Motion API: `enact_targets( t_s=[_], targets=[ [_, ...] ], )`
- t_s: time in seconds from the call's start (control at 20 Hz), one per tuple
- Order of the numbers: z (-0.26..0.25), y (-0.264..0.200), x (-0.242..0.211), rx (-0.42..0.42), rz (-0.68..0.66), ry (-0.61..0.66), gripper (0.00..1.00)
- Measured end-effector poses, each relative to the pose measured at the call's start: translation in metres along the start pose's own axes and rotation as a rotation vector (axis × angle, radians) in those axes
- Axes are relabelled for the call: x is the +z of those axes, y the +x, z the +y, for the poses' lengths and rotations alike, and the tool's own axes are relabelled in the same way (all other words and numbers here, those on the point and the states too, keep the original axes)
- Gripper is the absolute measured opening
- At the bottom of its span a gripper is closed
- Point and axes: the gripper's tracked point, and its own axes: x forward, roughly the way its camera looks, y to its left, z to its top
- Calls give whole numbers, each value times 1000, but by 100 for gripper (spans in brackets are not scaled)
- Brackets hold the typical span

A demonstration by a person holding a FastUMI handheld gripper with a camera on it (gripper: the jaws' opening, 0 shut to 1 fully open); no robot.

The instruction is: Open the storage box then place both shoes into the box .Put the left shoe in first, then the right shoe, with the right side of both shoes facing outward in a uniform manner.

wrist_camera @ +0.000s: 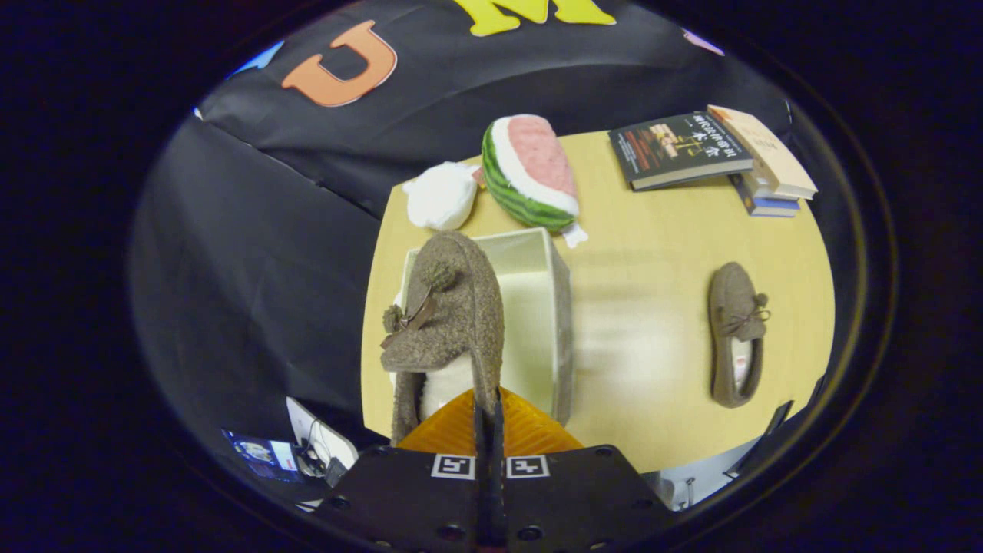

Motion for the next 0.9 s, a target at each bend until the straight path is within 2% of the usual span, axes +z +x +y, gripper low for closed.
enact_targets(
  t_s=[0.25,0.7,0.75,0.8,0.9],
  targets=[
    [16,69,-5,-57,49,9,0],
    [13,147,-4,-194,31,43,1],
    [14,147,-2,-189,21,48,2],
    [15,149,-3,-183,15,51,10],
    [23,146,-4,-133,24,51,12]
  ],
)
